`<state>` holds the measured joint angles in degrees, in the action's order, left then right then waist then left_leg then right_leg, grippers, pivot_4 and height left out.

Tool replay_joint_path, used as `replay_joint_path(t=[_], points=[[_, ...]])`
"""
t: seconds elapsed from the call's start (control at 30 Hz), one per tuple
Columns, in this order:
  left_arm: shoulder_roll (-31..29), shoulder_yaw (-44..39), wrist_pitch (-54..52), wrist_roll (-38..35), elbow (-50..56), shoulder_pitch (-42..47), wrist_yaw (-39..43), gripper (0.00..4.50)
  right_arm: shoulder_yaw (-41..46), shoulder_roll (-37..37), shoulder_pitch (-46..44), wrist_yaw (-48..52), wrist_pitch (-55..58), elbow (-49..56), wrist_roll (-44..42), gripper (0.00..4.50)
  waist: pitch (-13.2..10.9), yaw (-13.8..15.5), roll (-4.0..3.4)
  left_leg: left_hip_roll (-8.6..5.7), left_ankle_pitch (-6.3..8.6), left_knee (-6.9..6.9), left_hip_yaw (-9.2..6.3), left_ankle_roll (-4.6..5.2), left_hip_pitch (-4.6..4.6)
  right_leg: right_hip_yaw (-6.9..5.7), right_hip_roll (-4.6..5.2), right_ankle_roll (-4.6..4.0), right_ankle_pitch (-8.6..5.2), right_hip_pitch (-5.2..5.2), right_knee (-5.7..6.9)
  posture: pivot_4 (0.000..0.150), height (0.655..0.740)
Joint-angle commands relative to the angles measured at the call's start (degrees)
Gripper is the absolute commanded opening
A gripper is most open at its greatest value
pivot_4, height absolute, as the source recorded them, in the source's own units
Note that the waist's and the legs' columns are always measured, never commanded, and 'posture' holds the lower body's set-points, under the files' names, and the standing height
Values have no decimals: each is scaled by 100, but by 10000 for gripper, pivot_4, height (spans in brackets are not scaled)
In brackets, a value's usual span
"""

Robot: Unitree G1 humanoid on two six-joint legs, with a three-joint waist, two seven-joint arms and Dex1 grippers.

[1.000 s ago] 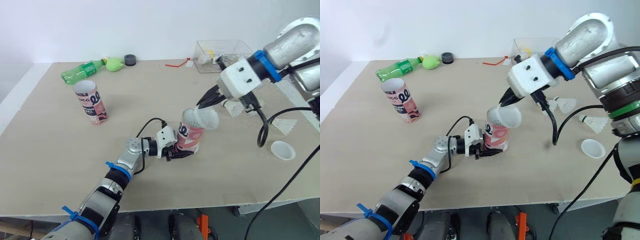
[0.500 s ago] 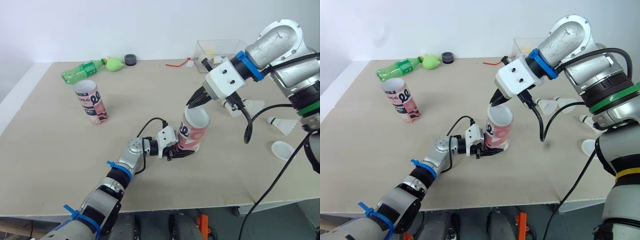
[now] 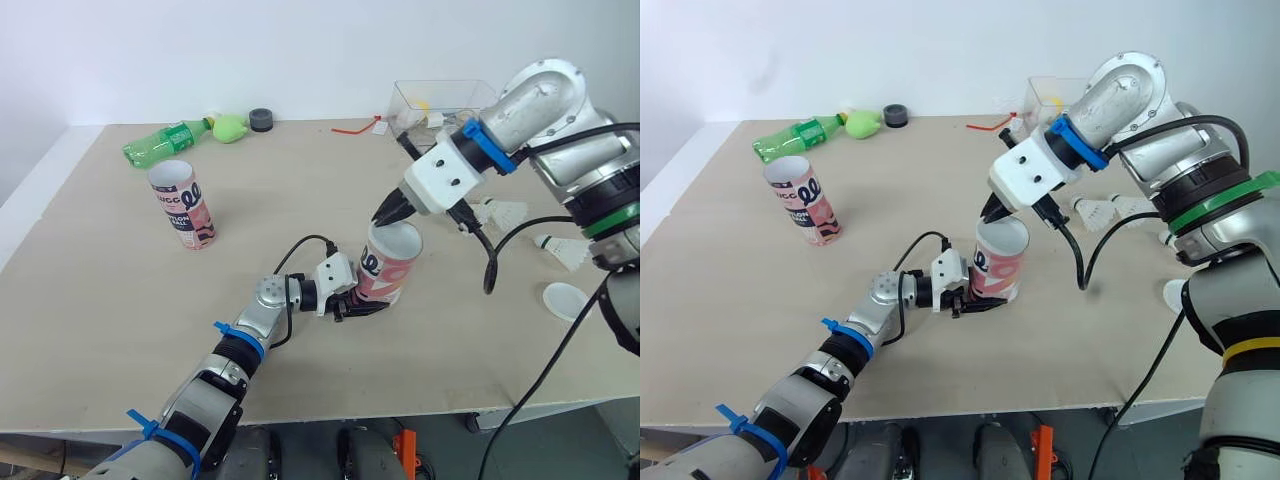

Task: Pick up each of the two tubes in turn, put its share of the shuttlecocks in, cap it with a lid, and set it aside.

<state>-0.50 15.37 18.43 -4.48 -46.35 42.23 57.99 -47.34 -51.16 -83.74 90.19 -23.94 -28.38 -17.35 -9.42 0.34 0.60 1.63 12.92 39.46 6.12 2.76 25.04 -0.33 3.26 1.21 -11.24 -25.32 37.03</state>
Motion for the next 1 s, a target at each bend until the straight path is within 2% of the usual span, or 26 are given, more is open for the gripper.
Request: replay_joint_path(t=[0.03, 0.67, 1.0], points=[[-38, -88, -140, 33, -72, -32, -54, 22875, -100, 1, -4, 231, -158, 83, 55, 454, 0, 0, 0, 0, 0, 0, 0, 0, 0, 0, 0, 0, 0, 0, 0, 1500, 7400], [-91, -186, -308, -27, -216, 31, -70, 22875, 25, -311, -174, 231, -151, 744, 55, 454, 0, -1, 0, 0, 0, 0, 0, 0, -1, 0, -1, 0, 0, 0, 0, 1500, 7400], [-49, -174, -326, -11, -179, -13, -15, 22875, 273, -28, -235, 231, -683, 48, 637, 454, 1, -6, 1, 2, -2, 1, 1, 1, -3, 0, -5, 0, 2, 1, 1, 1500, 7400]])
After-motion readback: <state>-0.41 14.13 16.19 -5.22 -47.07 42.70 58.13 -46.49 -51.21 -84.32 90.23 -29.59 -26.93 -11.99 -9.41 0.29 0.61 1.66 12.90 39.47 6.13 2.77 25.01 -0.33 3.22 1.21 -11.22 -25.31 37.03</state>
